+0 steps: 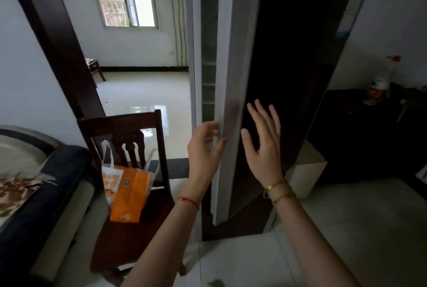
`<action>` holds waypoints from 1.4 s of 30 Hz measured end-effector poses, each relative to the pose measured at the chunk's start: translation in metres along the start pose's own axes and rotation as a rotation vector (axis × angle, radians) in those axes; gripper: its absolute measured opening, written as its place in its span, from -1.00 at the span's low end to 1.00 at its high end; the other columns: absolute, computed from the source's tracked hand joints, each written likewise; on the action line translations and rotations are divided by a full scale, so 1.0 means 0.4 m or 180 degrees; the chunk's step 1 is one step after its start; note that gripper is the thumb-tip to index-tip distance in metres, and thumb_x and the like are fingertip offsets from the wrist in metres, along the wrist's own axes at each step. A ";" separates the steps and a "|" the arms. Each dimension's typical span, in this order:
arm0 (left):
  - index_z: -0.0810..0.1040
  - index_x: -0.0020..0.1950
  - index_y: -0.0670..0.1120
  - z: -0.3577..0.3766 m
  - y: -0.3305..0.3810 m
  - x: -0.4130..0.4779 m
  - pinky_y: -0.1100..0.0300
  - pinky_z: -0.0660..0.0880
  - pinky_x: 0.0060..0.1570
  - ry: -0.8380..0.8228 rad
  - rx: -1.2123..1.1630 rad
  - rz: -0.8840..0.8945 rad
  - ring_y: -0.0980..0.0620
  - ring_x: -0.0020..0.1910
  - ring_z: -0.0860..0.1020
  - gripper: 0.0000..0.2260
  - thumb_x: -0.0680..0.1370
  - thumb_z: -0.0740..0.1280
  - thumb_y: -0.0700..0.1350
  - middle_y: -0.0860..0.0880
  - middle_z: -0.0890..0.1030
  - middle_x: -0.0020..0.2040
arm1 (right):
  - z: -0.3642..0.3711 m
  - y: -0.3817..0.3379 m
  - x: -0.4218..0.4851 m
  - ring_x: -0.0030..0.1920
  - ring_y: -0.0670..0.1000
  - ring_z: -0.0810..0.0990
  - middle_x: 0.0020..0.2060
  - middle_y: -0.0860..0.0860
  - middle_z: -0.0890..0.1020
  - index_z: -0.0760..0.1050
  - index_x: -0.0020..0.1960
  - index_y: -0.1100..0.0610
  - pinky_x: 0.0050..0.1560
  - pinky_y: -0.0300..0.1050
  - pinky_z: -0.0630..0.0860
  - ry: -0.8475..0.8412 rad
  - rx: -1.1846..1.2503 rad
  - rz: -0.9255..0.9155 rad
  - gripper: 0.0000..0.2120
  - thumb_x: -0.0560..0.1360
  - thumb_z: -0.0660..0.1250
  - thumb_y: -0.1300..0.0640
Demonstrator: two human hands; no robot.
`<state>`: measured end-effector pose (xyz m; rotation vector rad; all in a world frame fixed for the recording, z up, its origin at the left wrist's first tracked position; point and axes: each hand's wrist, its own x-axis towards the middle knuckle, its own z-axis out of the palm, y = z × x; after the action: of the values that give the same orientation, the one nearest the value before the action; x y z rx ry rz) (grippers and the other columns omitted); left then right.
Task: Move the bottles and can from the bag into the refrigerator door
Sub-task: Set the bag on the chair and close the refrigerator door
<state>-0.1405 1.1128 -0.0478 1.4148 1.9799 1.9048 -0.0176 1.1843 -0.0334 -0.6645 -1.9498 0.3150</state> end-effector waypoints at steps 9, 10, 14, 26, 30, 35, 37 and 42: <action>0.61 0.05 -0.08 -0.035 -0.108 0.174 0.14 0.62 -0.01 0.0281 -0.0125 -0.0289 0.13 -0.11 0.67 -0.78 0.44 0.45 -0.27 0.06 0.69 -0.07 | 0.183 0.052 0.151 0.58 0.06 -0.19 0.58 -0.03 -0.01 0.04 0.57 0.05 0.55 0.23 -0.08 -0.0428 -0.0031 -0.0344 -0.43 0.62 0.16 0.06; 0.62 0.06 -0.10 -0.041 -0.118 0.194 0.15 0.62 -0.01 0.0299 -0.0113 -0.0309 0.13 -0.11 0.68 -0.77 0.44 0.45 -0.28 0.05 0.69 -0.06 | 0.203 0.058 0.163 0.58 0.06 -0.20 0.58 -0.03 -0.01 0.04 0.57 0.05 0.55 0.23 -0.10 -0.0440 -0.0047 -0.0362 -0.43 0.62 0.16 0.06; 0.64 0.09 -0.13 -0.048 -0.172 0.273 0.20 0.62 0.00 0.0358 -0.0077 -0.0363 0.16 -0.09 0.68 -0.76 0.44 0.45 -0.29 0.03 0.71 -0.04 | 0.272 0.083 0.216 0.57 0.08 -0.23 0.58 -0.02 -0.02 0.04 0.57 0.05 0.54 0.22 -0.17 -0.0476 -0.0151 -0.0410 -0.43 0.62 0.14 0.03; 0.62 0.21 -0.07 -0.020 -0.289 0.444 0.33 0.58 -0.03 0.0526 -0.0071 -0.0268 0.20 -0.02 0.67 -0.70 0.48 0.45 -0.16 0.06 0.70 0.02 | 0.436 0.187 0.386 0.56 0.19 -0.23 0.57 0.02 -0.07 -0.03 0.57 0.00 0.49 0.37 -0.18 -0.0227 -0.0891 -0.0481 -0.39 0.61 0.09 -0.10; 0.65 0.15 -0.10 -0.014 -0.317 0.483 0.30 0.59 -0.02 0.0639 -0.0093 -0.0280 0.21 -0.05 0.68 -0.74 0.46 0.46 -0.18 0.06 0.71 -0.02 | 0.485 0.204 0.409 0.55 0.21 -0.22 0.57 0.03 -0.06 -0.04 0.57 0.01 0.48 0.37 -0.21 -0.0089 -0.0975 -0.0518 -0.37 0.60 0.12 -0.11; 0.66 0.05 -0.09 -0.008 -0.345 0.524 0.35 0.56 -0.05 0.0705 -0.0174 -0.0356 0.22 -0.08 0.67 -0.80 0.44 0.49 -0.17 0.09 0.71 -0.07 | 0.530 0.222 0.435 0.54 0.18 -0.24 0.55 -0.02 -0.13 -0.06 0.57 0.00 0.48 0.36 -0.22 0.0042 -0.1123 -0.0533 -0.38 0.60 0.08 -0.13; 0.67 0.04 -0.07 -0.005 -0.351 0.543 0.36 0.56 -0.06 0.0704 -0.0172 -0.0387 0.22 -0.08 0.67 -0.82 0.44 0.49 -0.16 0.10 0.71 -0.08 | 0.546 0.228 0.447 0.54 0.19 -0.23 0.55 -0.03 -0.15 -0.06 0.57 0.01 0.48 0.36 -0.22 0.0071 -0.1222 -0.0515 -0.38 0.61 0.08 -0.14; 0.70 -0.03 -0.05 -0.013 -0.374 0.571 0.36 0.56 -0.07 0.0783 -0.0094 -0.0480 0.19 -0.06 0.66 -0.83 0.40 0.52 -0.08 0.09 0.71 -0.12 | 0.580 0.244 0.459 0.54 0.16 -0.30 0.54 -0.06 -0.29 -0.20 0.56 -0.05 0.48 0.32 -0.28 0.0214 -0.1425 -0.0484 -0.35 0.60 0.04 -0.16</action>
<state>-0.3592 1.2766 -0.0469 1.0333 2.0805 2.1153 -0.2552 1.3853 -0.0505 -0.7928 -2.0075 -0.2443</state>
